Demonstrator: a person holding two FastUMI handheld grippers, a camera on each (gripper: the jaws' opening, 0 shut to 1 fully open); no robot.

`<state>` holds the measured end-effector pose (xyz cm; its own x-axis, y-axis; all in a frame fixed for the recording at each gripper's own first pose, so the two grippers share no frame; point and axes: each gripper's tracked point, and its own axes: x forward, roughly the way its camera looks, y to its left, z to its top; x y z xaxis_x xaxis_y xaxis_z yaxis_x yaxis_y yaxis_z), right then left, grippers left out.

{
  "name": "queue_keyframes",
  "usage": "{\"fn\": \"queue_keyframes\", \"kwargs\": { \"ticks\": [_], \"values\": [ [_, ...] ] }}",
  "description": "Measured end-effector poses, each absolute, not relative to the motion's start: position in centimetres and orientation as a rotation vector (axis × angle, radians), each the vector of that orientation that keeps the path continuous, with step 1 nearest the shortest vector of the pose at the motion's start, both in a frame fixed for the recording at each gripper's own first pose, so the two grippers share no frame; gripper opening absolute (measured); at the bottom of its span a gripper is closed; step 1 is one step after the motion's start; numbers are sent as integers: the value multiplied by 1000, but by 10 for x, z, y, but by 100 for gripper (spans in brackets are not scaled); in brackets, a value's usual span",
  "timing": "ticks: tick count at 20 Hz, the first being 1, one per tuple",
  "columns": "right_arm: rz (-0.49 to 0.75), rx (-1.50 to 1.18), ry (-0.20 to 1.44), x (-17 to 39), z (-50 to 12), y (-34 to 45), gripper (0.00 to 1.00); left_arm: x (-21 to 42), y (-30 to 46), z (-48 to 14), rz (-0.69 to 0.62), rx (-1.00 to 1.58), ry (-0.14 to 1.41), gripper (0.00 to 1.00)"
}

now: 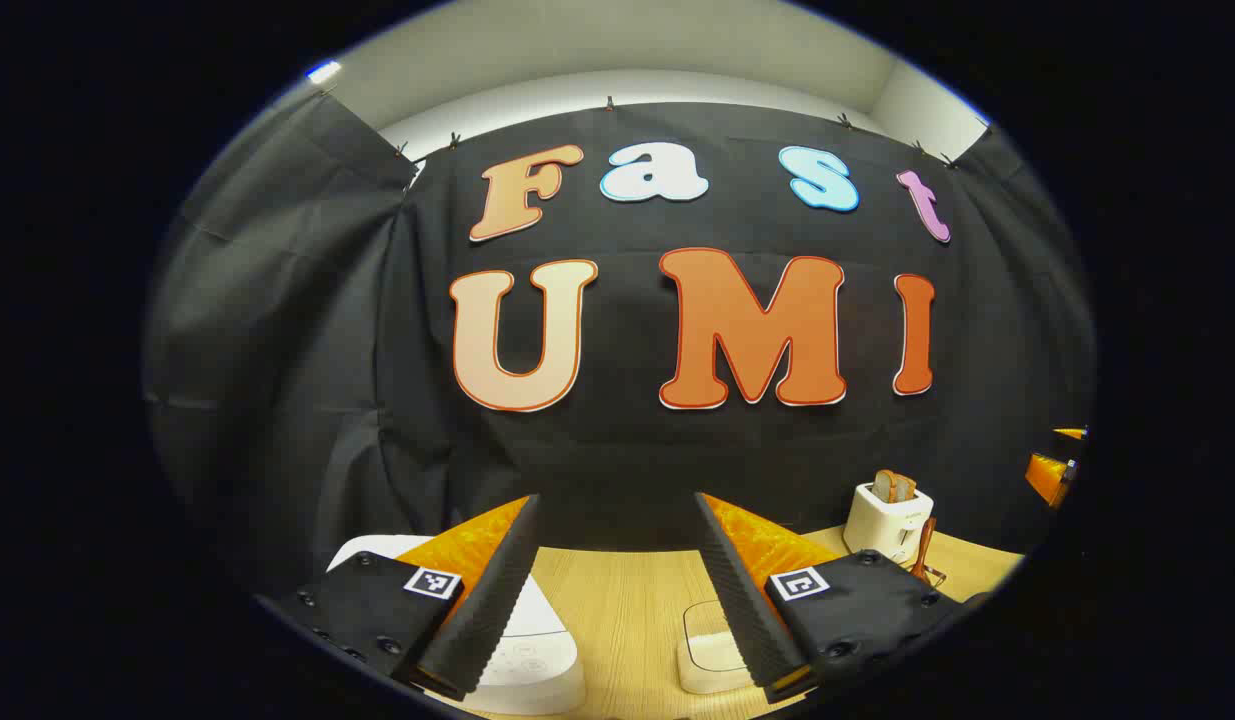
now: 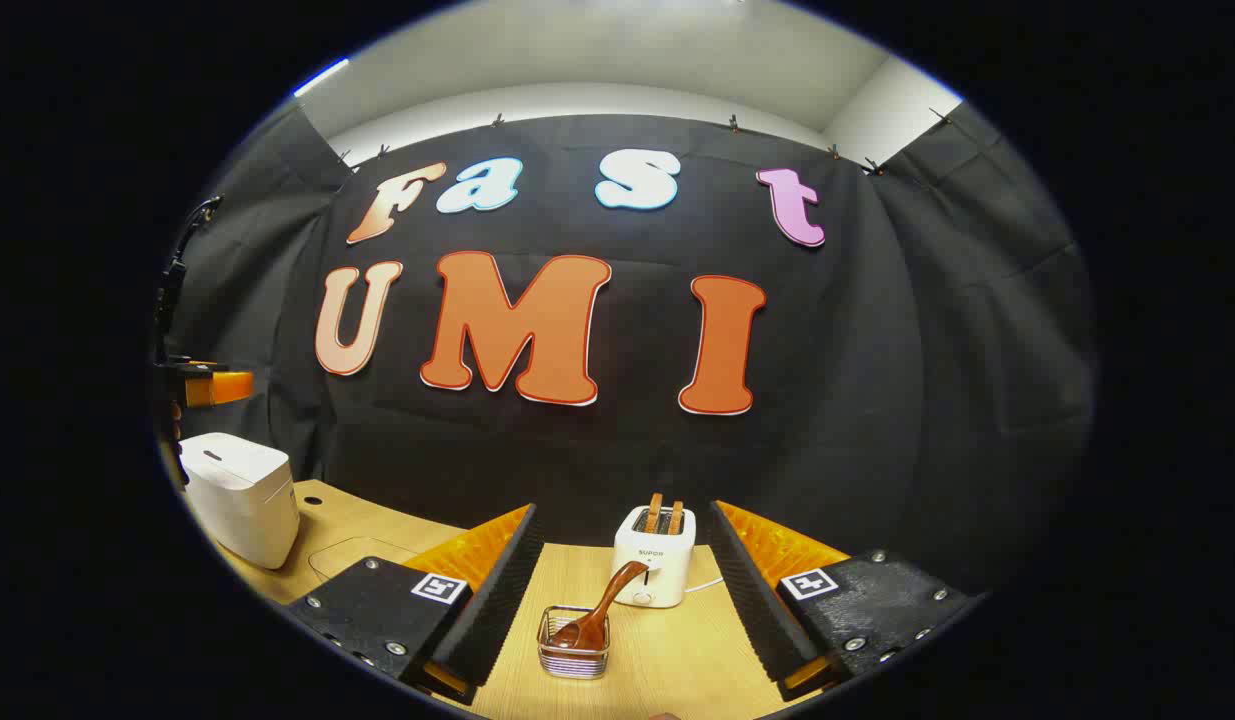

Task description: Close the left gripper, press the button to open the rice cooker; take a wooden spoon from the chopstick holder with the right hand, scoop a spoonful of rice and pour it into the rice cooker, then put the wooden spoon back into the chopstick holder.

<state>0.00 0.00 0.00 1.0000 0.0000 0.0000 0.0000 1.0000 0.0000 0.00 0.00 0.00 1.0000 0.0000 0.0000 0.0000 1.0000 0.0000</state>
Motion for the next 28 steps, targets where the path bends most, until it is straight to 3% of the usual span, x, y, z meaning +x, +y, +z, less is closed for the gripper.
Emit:
{"fn": "queue_keyframes", "kwargs": {
  "ticks": [1,2,5,6,10,12,13,16,18,19,21,23,24,28],
  "values": [
    [5,2,-4,0,0,1,93,-1,0,2,2,6,-5,98],
    [9,4,-4,1,0,2,98,-1,2,3,9,10,-11,98],
    [23,11,-10,2,1,4,98,-1,12,8,51,-14,-24,98],
    [26,14,-10,3,1,5,93,-1,9,10,42,-21,-23,98],
    [29,24,-3,4,-3,6,93,1,12,12,55,-9,-25,96],
    [35,38,7,4,-9,9,98,2,5,10,35,-32,-25,96],
    [46,42,9,4,-10,11,93,2,4,8,27,-39,-24,96],
    [40,36,6,5,-7,9,93,6,11,5,40,-26,-18,96],
    [32,30,-4,5,-6,7,98,7,16,6,42,-21,-19,63],
    [34,29,-3,6,-7,8,93,12,20,4,70,-17,-4,46],
    [37,28,-2,6,-8,9,93,19,30,0,107,5,30,12],
    [34,28,0,7,-8,8,93,20,38,-1,118,-4,64,4],
    [31,30,2,6,-9,8,98,23,42,-3,118,-4,81,4],
    [48,73,17,9,-19,10,93,23,87,0,220,32,117,4]
  ]
}}
